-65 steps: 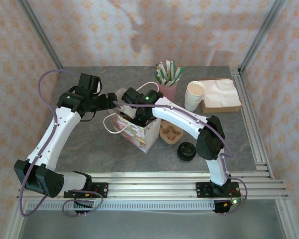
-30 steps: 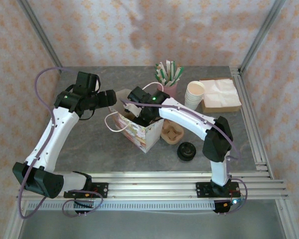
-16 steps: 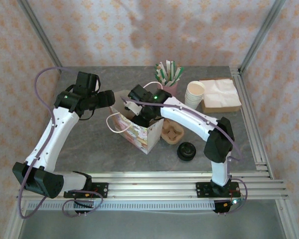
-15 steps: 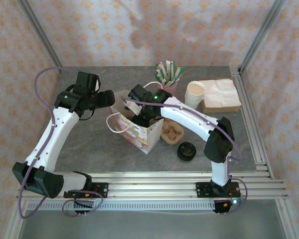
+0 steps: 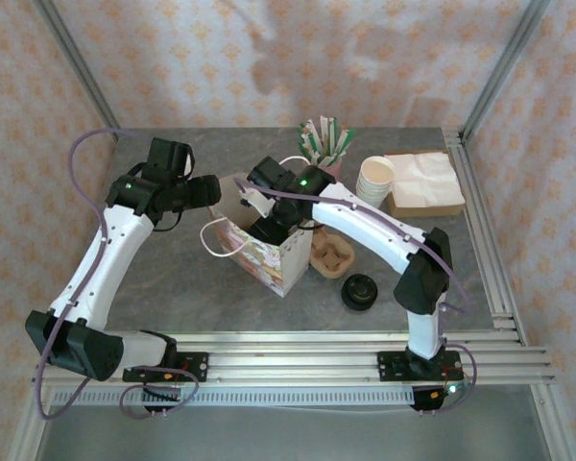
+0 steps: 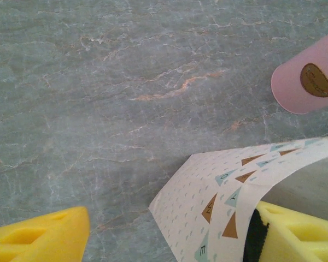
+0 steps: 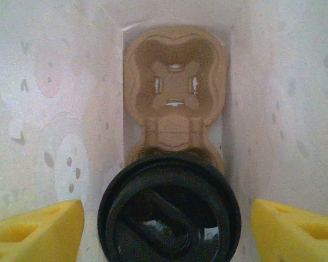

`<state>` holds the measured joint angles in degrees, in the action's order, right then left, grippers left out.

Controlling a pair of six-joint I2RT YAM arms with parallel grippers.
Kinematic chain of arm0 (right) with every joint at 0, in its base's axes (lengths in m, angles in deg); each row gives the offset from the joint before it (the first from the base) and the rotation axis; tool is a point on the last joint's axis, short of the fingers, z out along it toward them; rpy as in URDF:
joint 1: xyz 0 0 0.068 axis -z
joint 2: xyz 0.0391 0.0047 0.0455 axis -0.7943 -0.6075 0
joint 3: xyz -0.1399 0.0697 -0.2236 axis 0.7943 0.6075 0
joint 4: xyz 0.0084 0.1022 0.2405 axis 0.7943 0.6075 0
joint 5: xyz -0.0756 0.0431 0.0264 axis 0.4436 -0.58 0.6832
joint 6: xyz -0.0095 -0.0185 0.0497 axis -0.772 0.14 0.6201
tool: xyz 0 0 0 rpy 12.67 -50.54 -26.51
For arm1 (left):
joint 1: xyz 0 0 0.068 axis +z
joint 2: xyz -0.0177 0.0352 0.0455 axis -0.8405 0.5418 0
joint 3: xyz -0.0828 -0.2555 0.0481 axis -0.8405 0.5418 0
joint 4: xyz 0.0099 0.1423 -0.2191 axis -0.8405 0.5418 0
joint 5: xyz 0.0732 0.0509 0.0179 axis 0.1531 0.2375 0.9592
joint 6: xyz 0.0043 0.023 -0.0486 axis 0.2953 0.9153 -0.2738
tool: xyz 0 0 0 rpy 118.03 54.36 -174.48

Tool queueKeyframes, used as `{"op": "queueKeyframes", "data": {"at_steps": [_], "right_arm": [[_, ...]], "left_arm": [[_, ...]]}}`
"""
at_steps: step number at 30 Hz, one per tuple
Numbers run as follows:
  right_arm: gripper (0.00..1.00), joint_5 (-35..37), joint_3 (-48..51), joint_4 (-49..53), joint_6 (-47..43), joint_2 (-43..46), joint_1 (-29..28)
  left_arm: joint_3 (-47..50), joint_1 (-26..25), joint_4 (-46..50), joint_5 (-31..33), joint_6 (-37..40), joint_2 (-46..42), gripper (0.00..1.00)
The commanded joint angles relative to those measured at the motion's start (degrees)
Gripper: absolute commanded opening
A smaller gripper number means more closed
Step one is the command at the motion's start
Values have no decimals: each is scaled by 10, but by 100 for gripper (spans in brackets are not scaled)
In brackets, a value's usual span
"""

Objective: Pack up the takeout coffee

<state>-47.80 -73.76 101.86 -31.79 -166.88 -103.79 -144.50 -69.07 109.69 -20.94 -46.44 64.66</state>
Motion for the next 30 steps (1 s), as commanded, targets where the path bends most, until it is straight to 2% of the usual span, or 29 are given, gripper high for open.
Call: {"op": "queueKeyframes", "data": {"at_steps": [1, 30], "right_arm": [[79, 6, -23, 37, 12, 10, 2], [82, 5, -38, 69, 21, 8, 2]], "left_arm": [[-12, 0, 12, 22, 9, 3, 74], [-11, 0, 13, 24, 10, 5, 74]]}}
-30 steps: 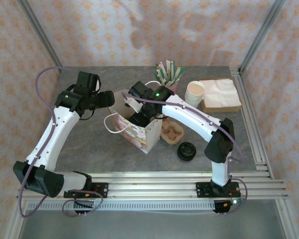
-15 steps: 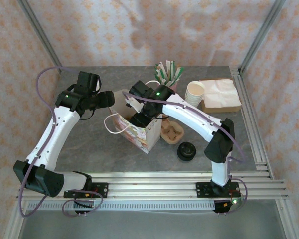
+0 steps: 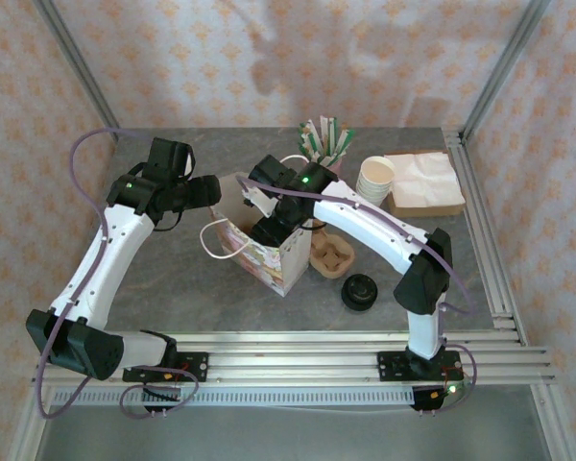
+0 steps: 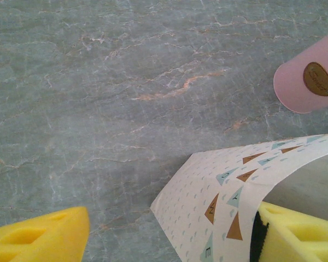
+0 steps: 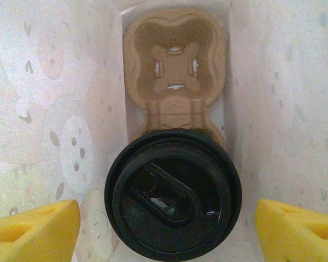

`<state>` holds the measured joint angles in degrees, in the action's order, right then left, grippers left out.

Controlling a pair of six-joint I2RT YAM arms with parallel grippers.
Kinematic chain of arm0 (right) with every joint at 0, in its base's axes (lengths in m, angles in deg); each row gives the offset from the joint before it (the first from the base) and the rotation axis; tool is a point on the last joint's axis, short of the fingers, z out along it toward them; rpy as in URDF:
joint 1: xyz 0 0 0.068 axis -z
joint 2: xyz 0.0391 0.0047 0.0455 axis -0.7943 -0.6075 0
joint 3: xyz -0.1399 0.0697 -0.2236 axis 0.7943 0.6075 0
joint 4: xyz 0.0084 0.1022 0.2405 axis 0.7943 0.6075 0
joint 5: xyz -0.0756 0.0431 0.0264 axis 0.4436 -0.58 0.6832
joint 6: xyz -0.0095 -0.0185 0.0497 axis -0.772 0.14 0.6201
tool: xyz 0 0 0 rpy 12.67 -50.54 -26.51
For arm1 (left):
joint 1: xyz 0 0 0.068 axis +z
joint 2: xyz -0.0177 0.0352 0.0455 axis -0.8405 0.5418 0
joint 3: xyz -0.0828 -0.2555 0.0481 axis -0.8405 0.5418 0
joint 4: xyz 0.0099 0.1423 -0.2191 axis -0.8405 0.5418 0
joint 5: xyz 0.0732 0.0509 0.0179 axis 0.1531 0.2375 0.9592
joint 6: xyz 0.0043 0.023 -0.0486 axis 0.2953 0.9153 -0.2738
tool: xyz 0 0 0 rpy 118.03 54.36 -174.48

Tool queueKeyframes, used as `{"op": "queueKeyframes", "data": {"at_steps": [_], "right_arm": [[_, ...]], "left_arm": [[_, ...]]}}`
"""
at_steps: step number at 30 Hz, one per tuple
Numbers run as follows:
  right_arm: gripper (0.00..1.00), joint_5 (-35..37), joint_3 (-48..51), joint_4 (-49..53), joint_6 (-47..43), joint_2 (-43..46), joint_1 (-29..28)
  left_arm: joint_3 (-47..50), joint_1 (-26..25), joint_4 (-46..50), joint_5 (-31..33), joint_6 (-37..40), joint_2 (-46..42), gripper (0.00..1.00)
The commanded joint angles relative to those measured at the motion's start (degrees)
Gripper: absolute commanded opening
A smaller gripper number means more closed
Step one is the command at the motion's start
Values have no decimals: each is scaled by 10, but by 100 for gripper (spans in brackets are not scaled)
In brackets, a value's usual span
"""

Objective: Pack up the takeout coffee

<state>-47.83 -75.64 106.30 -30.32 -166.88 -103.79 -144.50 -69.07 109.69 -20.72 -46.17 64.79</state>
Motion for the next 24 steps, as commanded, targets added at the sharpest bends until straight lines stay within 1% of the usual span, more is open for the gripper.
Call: {"op": "queueKeyframes", "data": {"at_steps": [1, 24], "right_arm": [[83, 6, -19, 26, 7, 9, 2], [84, 17, -29, 27, 15, 18, 3]], "left_arm": [[-10, 1, 13, 22, 7, 4, 74], [-13, 0, 13, 20, 7, 7, 75]]}}
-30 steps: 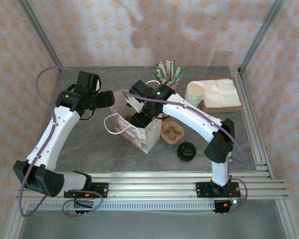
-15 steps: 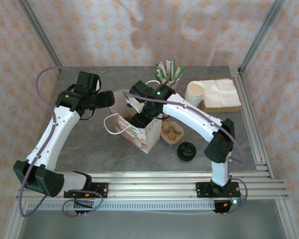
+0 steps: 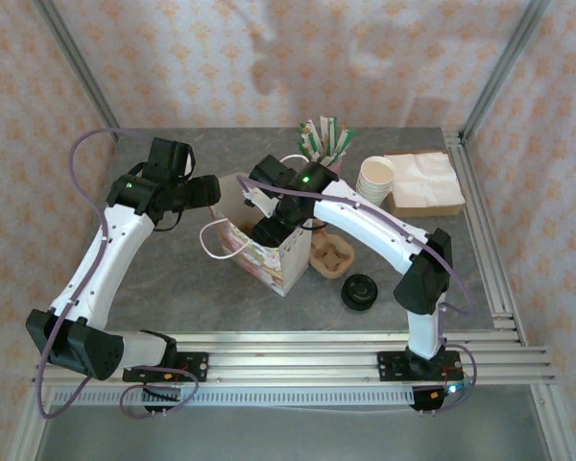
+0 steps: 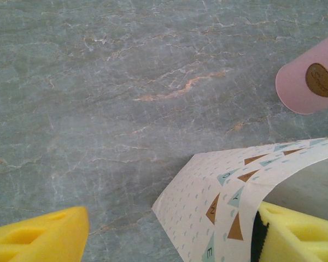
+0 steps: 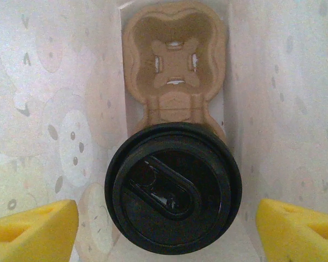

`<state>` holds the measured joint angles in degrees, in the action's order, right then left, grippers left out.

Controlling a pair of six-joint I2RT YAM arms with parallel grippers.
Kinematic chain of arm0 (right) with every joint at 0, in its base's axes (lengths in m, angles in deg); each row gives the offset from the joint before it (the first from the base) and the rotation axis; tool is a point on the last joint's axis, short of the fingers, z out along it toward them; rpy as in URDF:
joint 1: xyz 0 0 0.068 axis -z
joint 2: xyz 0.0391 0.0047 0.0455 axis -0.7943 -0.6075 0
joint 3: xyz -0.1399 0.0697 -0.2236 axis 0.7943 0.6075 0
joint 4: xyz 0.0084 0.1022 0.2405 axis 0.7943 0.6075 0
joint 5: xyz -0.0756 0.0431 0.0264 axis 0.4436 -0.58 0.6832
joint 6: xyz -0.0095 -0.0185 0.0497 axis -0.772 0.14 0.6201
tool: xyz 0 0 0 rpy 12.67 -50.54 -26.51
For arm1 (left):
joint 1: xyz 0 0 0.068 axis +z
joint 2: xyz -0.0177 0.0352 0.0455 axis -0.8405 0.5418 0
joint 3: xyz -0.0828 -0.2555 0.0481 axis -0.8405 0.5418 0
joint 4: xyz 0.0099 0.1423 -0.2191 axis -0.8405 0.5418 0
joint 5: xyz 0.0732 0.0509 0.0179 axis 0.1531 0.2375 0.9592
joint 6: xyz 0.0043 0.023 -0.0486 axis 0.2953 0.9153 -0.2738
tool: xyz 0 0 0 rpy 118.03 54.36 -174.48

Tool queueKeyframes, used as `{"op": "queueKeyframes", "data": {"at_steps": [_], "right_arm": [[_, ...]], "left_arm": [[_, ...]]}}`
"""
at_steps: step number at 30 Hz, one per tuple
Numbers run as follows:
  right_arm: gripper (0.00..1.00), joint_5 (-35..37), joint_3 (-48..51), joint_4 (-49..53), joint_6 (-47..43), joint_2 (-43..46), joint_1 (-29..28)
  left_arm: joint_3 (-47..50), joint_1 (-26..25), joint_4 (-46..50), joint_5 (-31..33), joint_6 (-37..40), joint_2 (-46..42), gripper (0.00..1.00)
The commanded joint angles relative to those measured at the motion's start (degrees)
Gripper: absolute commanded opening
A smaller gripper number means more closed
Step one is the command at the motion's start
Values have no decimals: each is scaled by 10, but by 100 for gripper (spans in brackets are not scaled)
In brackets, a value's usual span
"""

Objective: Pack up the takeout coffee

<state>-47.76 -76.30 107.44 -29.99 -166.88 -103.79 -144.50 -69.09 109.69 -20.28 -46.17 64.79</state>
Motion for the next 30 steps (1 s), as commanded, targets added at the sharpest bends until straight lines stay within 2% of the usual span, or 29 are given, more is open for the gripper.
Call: {"op": "queueKeyframes", "data": {"at_steps": [1, 30], "right_arm": [[84, 17, -23, 15, 14, 20, 2], [81, -8, -116, 38, 66, 66, 2]], "left_arm": [[-13, 0, 13, 16, 6, 7, 74], [-19, 0, 10, -5, 2, 8, 75]]}}
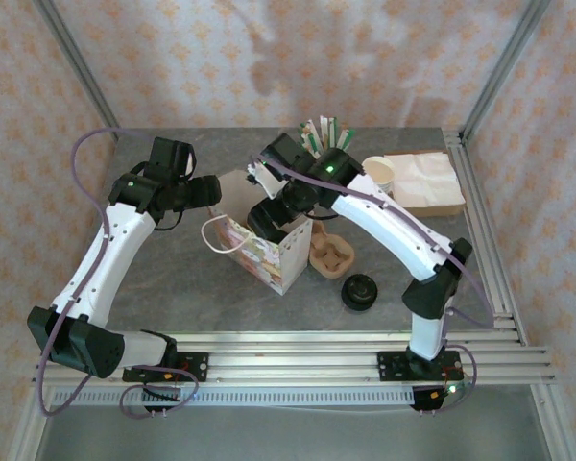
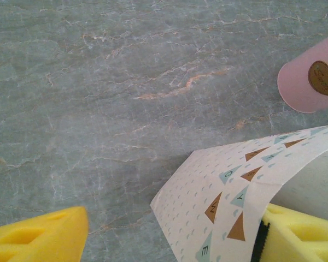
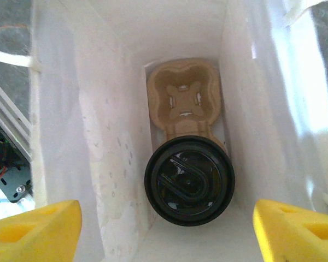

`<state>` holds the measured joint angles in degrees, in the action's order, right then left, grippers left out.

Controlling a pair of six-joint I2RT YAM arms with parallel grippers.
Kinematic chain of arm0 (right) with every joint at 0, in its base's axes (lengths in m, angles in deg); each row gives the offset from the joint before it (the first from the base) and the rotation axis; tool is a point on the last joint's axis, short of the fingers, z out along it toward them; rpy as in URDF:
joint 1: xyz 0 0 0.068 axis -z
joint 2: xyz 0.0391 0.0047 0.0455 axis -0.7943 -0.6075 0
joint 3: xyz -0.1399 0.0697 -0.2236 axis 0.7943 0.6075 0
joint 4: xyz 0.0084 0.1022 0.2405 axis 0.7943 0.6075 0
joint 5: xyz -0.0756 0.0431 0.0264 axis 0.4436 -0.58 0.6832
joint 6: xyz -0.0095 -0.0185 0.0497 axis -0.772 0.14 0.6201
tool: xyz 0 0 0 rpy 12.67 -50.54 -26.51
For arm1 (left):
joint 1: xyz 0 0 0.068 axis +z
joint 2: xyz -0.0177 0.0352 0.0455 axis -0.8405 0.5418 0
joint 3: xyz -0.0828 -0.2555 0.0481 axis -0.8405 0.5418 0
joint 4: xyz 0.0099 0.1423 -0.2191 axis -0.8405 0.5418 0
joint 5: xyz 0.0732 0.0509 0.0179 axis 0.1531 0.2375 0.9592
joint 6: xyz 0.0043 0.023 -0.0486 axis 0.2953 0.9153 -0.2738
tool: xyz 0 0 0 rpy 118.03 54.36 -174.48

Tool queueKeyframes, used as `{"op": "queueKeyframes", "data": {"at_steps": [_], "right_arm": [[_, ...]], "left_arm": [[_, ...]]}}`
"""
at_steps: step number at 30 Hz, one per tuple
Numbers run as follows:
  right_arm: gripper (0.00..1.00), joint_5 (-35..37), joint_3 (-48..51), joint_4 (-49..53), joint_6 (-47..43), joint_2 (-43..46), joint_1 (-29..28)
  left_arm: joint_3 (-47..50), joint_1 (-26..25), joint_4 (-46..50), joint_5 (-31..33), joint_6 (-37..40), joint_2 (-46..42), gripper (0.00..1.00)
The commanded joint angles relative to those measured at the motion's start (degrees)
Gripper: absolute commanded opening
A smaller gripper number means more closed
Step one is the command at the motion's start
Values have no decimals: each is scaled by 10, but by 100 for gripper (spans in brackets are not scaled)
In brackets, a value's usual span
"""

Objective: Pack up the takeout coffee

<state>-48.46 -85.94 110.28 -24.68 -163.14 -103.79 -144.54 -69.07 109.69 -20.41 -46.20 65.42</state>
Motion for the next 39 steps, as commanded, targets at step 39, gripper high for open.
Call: {"op": "queueKeyframes", "data": {"at_steps": [39], "right_arm": [[83, 229, 187, -234, 72, 225, 139]], "left_arm": [[-111, 0, 13, 55, 25, -101, 100]]}}
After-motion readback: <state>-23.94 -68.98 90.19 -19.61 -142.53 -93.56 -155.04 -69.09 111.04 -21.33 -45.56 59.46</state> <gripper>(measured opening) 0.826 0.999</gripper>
